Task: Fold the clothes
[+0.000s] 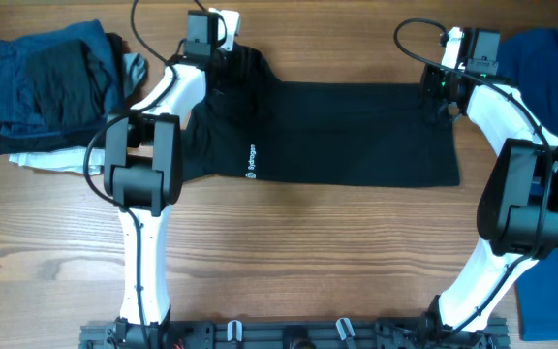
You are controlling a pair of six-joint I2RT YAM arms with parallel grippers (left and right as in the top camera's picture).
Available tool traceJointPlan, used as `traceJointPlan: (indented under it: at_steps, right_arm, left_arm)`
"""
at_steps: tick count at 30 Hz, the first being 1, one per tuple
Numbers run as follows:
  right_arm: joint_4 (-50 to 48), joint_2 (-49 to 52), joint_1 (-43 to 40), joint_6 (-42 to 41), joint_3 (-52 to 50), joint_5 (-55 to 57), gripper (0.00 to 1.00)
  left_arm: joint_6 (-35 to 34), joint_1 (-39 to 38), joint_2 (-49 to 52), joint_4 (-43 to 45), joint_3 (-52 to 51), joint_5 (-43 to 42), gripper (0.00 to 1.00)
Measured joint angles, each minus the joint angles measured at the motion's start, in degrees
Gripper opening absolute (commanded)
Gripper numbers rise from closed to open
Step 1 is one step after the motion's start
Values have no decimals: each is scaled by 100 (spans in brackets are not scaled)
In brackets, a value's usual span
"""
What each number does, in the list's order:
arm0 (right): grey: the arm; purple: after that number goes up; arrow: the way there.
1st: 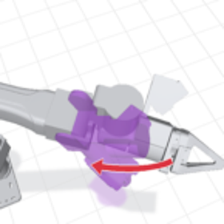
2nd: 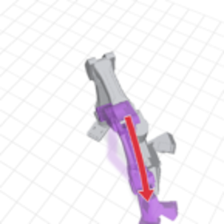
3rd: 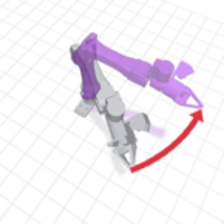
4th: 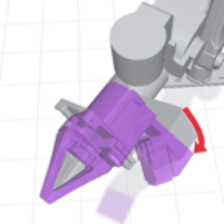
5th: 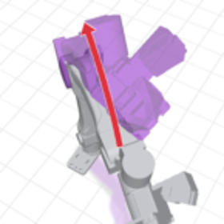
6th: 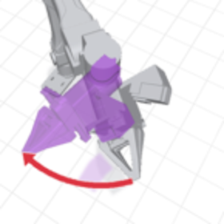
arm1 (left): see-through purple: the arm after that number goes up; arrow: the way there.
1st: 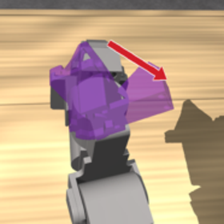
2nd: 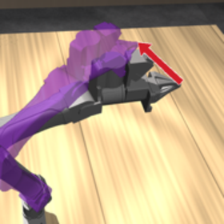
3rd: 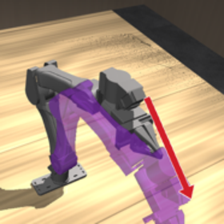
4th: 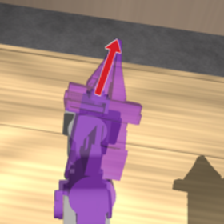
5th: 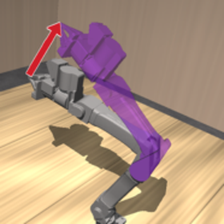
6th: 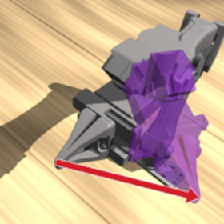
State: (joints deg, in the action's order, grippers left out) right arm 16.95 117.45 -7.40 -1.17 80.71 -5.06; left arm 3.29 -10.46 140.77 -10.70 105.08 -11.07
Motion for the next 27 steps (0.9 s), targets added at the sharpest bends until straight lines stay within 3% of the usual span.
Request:
traceJointPlan:
  at_steps: [3, 9, 12, 16, 27]
  right_arm:
    - [2, 0, 0, 0, 0, 0, 4]
    - [2, 0, 0, 0, 0, 0, 4]
    - [2, 0, 0, 0, 0, 0, 5]
    - [24, 0, 0, 0, 0, 0, 4]
    - [109, 0, 0, 0, 0, -9, 4]
  left_arm:
    - [59, -15, 9, -31, 7, 186, 37]
    - [81, -26, 9, -35, 11, 507, 43]
    - [79, -31, 7, -35, 11, 601, 15]
    - [70, -31, -2, -50, 11, 664, 4]
    - [70, -33, -457, -629, 11, 723, 4]
